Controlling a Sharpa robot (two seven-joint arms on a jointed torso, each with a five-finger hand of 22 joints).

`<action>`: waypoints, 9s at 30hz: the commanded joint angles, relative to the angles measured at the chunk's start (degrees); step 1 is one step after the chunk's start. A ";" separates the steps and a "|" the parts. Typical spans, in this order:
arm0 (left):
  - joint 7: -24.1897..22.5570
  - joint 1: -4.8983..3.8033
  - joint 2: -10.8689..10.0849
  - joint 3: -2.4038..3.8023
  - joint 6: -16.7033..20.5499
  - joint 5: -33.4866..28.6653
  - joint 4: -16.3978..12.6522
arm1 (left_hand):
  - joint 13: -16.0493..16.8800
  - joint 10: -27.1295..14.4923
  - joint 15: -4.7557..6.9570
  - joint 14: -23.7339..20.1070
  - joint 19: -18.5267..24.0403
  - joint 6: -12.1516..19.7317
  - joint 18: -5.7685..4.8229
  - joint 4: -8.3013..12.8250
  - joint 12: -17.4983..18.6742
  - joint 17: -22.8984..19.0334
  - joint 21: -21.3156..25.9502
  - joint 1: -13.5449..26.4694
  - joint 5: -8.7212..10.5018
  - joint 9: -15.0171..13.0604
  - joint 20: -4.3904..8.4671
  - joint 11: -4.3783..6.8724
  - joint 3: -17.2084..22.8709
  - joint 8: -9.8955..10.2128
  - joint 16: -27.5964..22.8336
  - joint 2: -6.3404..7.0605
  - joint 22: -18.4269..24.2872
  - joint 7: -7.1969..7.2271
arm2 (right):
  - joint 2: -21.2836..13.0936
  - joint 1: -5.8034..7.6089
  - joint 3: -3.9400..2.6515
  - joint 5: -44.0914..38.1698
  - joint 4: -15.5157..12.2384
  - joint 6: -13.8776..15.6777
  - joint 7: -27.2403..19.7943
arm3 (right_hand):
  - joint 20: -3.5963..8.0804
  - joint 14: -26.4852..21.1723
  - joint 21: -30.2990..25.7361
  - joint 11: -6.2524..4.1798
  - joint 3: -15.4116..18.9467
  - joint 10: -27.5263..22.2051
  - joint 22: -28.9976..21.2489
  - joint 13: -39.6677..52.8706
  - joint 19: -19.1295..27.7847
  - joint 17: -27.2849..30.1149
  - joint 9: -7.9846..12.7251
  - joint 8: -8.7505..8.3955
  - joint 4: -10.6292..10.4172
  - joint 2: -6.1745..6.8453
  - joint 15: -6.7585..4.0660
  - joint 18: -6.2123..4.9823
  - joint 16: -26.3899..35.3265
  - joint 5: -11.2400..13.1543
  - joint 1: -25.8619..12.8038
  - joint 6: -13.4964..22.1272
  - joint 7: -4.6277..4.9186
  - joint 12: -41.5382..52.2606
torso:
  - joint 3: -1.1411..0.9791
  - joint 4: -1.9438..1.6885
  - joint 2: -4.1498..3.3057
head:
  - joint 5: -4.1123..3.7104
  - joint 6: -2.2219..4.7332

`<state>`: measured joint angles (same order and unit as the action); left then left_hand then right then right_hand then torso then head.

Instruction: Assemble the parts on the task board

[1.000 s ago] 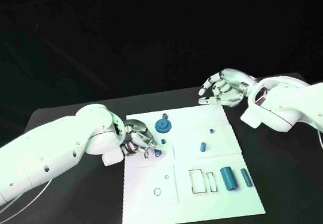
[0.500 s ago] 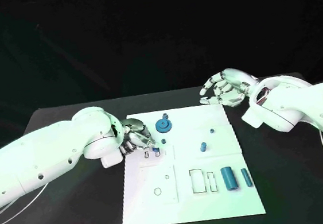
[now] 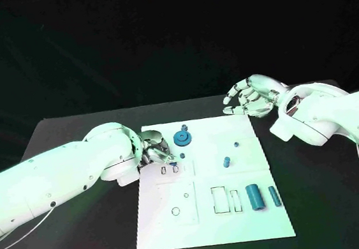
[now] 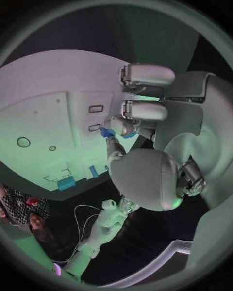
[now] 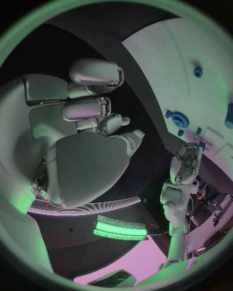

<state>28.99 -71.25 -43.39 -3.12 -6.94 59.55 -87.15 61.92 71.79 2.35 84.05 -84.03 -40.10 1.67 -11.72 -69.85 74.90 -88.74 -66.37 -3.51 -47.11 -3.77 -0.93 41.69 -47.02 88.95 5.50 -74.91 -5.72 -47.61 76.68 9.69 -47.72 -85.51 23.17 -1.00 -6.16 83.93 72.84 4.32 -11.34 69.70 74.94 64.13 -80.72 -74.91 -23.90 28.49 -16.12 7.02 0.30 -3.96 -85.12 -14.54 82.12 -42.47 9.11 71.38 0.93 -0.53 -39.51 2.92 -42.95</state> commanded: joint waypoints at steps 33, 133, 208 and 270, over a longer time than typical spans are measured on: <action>0.21 0.09 0.89 -0.17 -7.26 0.63 0.69 | 0.09 1.28 0.63 5.29 -4.16 -1.32 -0.93 11.43 0.12 12.96 0.11 2.90 -4.14 -1.22 0.59 0.39 12.52 -0.57 -0.32 0.96 -11.79 0.73 | 0.36 -0.01 -0.01 -0.63 0.27 -0.01 -0.72 | 0.02 3.65 -0.41 0.01 -0.62 -0.35 4.33 -0.21 0.32 -4.66 0.07 -0.33 -0.01 0.60 -0.22 -0.11 0.48 -0.49 0.07 0.16 0.12 -0.41 | 0.00 0.04 -0.02 | -0.04 -0.73; 0.67 0.08 3.37 -1.51 -9.12 -2.34 4.28 | 1.46 2.78 1.67 5.30 -4.40 -6.17 -1.01 -0.28 -0.61 12.91 0.08 14.47 -5.08 -2.42 1.55 1.55 -8.71 1.37 -0.29 1.42 -12.22 2.32 | 0.07 -0.02 0.00 -0.89 -0.28 0.24 -1.33 | 0.01 3.48 -1.03 0.03 -1.33 -0.49 4.07 -0.47 0.63 -4.02 0.07 -0.44 -0.13 0.96 -0.21 -0.24 0.85 -0.34 -0.37 0.08 0.13 -0.71 | -0.07 0.06 -0.01 | -0.89 -1.25; -1.17 -4.33 11.24 2.78 -12.31 -0.62 25.30 | -2.13 -1.23 -0.08 5.34 -2.62 -2.53 -0.29 -4.77 2.31 13.16 1.78 6.20 -5.46 0.44 0.37 -0.48 -18.86 7.56 -0.14 0.93 -9.13 0.01 | -0.09 -0.17 -0.01 -1.14 0.30 0.44 -1.46 | 0.01 3.45 -1.19 0.02 -1.77 -0.46 4.03 -0.47 0.69 -3.95 0.06 -0.49 -0.13 1.05 -0.21 -0.26 0.92 -0.33 -0.53 0.06 0.13 -0.77 | 0.03 0.11 -0.14 | -0.06 0.08; -2.54 -3.56 13.79 1.85 -13.34 -6.78 30.35 | -2.50 -1.34 0.56 5.31 -2.55 -2.82 -0.25 2.24 2.16 13.12 1.95 -6.55 -4.35 -0.21 0.59 0.36 -7.48 5.79 -0.19 -2.77 -9.14 0.91 | 0.13 -0.16 -0.01 -1.14 0.21 0.05 -1.21 | 0.01 3.47 -1.23 0.02 -2.33 -0.39 4.09 -0.45 0.68 -4.01 0.03 -0.53 -0.13 1.21 -0.22 -0.26 0.91 -0.36 -0.80 -0.03 0.12 -0.82 | -0.08 0.03 0.04 | 0.03 -0.64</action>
<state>27.05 -74.81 -29.56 -1.28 -19.77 54.69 -56.74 59.44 70.33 2.65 83.94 -83.84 -42.80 1.67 -11.93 -67.89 74.90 -87.14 -72.29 -7.96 -46.37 -3.16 -0.92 31.41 -40.96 88.73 2.76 -74.90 -5.21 -47.49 76.54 9.69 -48.38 -85.22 23.69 -1.75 -6.16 83.93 71.77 4.52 -13.34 69.51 74.95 63.63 -80.31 -74.91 -23.90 28.27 -16.23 7.77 0.30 -3.96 -84.45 -14.76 81.36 -42.47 9.11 70.65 0.86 -0.49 -39.48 2.94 -43.55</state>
